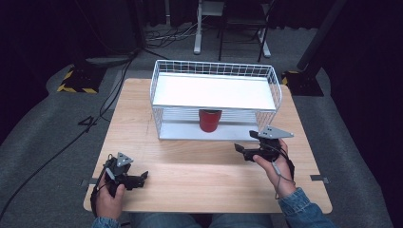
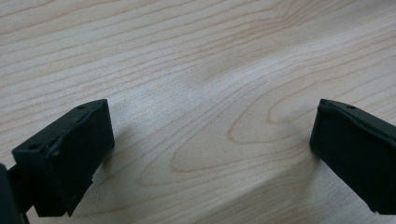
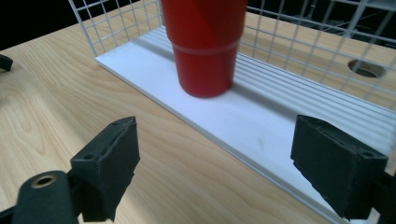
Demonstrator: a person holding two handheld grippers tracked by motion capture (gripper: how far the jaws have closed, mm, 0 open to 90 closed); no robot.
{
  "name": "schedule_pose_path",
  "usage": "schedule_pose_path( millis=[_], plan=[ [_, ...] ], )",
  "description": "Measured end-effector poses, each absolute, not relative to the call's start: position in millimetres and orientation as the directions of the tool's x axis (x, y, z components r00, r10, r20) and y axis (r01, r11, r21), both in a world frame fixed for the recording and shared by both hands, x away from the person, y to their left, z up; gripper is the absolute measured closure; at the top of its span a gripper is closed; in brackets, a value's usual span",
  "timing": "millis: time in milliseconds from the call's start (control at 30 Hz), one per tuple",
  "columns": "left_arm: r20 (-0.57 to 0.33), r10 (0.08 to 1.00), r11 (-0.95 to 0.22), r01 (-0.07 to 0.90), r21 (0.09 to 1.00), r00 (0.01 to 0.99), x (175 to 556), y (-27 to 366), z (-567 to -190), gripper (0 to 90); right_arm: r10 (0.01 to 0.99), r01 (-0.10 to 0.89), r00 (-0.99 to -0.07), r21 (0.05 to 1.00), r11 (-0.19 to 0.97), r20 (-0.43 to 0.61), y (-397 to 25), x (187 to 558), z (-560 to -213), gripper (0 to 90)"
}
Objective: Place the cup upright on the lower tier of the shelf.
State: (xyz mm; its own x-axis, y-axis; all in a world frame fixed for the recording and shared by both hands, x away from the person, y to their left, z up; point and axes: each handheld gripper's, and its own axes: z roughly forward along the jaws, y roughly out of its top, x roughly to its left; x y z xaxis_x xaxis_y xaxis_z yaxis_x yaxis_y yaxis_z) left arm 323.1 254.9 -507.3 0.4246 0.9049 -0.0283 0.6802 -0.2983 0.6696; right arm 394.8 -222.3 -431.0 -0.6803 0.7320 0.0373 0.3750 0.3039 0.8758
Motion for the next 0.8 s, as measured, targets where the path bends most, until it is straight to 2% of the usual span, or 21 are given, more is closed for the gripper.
schedule_pose_path(
  millis=[800],
  plan=[
    [-0.027, 0.917, -0.28, 0.69, 0.667, 0.398, 327.8, 251.4, -507.0, 0.0, 0.797, 0.487, -0.6, 0.825, 0.286, 0.078, -303.5, 367.2, -445.7, 16.0]
  ],
)
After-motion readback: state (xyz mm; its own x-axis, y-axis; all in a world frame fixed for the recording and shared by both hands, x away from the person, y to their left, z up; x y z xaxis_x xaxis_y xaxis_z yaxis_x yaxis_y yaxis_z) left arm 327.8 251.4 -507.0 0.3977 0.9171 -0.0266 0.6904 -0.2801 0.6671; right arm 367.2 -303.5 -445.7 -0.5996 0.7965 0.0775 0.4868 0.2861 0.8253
